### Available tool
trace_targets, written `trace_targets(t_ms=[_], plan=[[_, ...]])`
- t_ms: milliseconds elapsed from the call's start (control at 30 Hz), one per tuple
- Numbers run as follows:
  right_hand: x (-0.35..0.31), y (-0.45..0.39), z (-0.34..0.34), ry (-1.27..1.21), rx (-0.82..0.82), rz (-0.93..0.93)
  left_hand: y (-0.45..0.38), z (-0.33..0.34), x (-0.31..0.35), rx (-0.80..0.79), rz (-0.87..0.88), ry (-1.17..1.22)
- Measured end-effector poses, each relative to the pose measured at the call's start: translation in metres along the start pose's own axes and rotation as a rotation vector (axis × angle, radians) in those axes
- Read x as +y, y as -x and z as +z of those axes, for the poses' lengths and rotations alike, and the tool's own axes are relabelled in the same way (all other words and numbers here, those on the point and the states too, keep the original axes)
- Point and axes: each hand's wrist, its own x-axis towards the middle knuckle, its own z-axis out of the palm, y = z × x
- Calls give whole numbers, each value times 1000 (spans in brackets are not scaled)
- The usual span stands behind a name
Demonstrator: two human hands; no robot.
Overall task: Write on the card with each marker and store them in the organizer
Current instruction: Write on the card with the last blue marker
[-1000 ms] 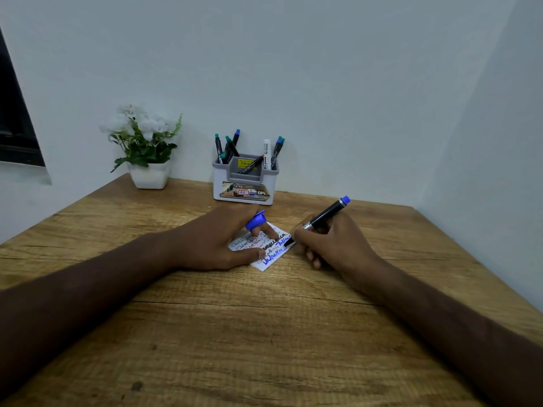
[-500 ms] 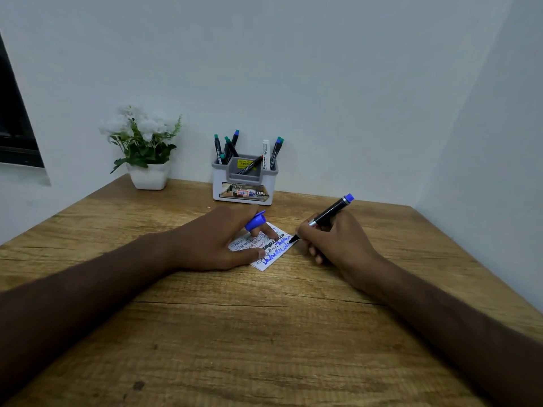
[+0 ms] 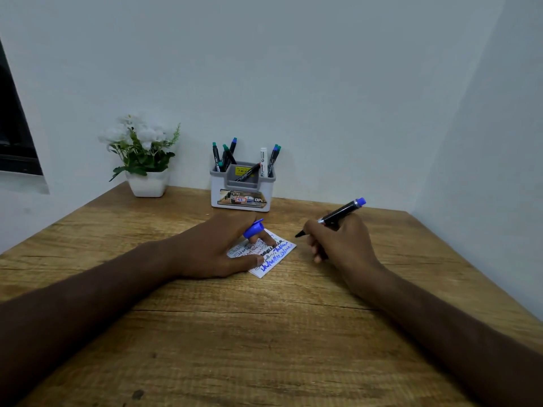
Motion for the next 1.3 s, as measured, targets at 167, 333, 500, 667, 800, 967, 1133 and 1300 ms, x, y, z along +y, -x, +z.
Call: trace_targets(t_ms=[167,333,500,667,800,967,1133,1300], plan=[[-15,1,-2,-482,-119,104,-1,1,1,14,-18,70],[-18,8,3,-493,-260,69,-2,3,1,18,18,51],[-16,11,5,-434,-281,-18,-1,0,4,9,30,56],[-13,11,6,-381,-297,-21,-3,2,4,11,48,46],[-8,8,6,-311,-297,-54,-2,1,5,10,50,36],[-2,7,9,-297,-286,-105,1,-1,11,-6,18,-95],[-8,10,17,-304,-255,-124,3,0,13,33,33,-109],[-18,8,9,-167,-353,-187,4,-2,15,5,22,-66]])
